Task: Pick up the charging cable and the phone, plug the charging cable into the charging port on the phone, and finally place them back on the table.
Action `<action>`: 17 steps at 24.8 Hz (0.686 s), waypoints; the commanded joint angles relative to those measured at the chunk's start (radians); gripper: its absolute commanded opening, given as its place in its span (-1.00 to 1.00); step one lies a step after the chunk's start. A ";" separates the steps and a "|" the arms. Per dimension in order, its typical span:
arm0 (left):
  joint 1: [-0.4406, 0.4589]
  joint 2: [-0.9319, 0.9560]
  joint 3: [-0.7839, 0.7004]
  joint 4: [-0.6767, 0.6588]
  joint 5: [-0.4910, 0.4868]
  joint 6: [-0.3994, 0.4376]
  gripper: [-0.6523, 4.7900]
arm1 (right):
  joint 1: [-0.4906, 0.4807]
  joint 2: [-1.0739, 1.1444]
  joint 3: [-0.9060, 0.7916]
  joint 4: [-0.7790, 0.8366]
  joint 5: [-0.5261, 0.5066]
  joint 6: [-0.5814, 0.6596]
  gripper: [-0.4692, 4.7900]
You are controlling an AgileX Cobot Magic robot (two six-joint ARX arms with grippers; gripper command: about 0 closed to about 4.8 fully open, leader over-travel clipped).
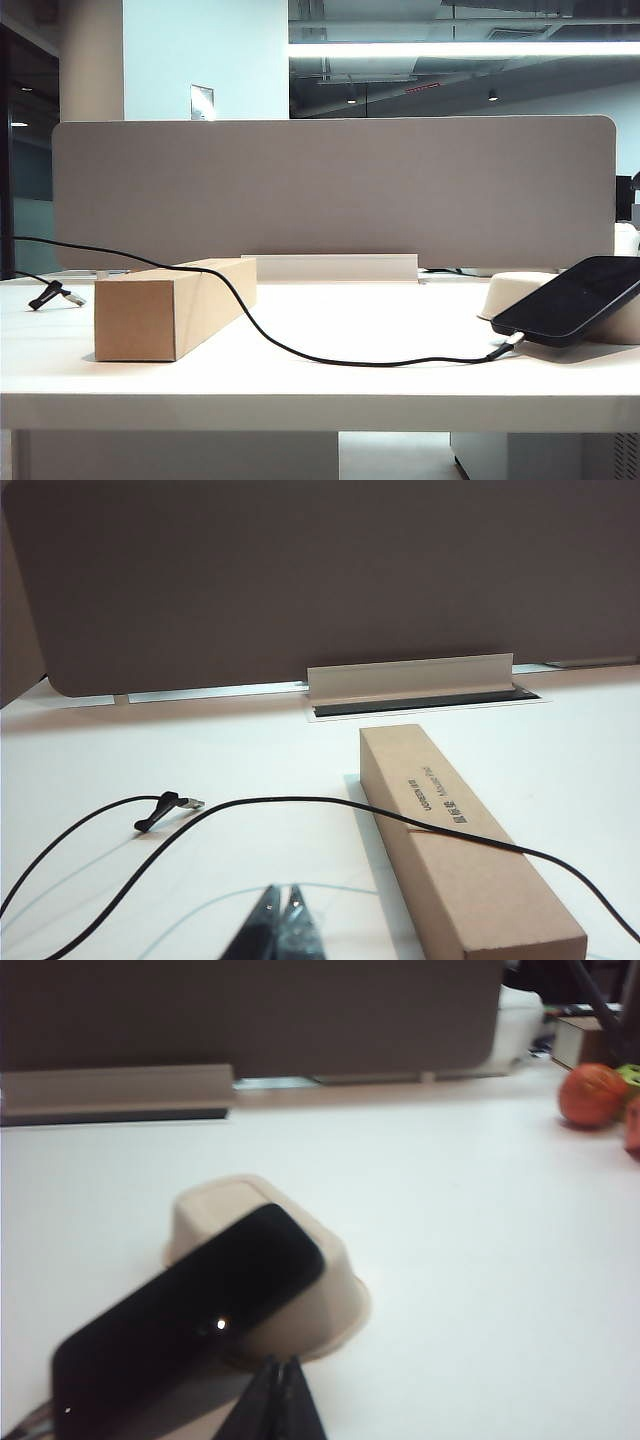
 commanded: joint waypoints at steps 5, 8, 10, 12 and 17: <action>0.002 0.001 0.003 0.012 0.001 0.001 -0.78 | 0.024 -0.002 -0.006 0.019 0.001 -0.003 -0.82; 0.002 0.001 0.003 0.012 0.001 0.001 -0.78 | 0.024 -0.002 -0.006 0.020 0.001 -0.003 -0.82; 0.002 0.001 0.003 0.012 0.001 0.001 -0.78 | 0.024 -0.002 -0.006 0.020 0.001 -0.003 -0.82; 0.002 0.001 0.003 0.012 0.001 0.001 -0.78 | 0.024 -0.002 -0.006 0.020 0.001 -0.003 -0.82; 0.002 0.001 0.003 0.012 0.001 0.001 -0.78 | 0.024 -0.002 -0.006 0.020 0.001 -0.003 -0.82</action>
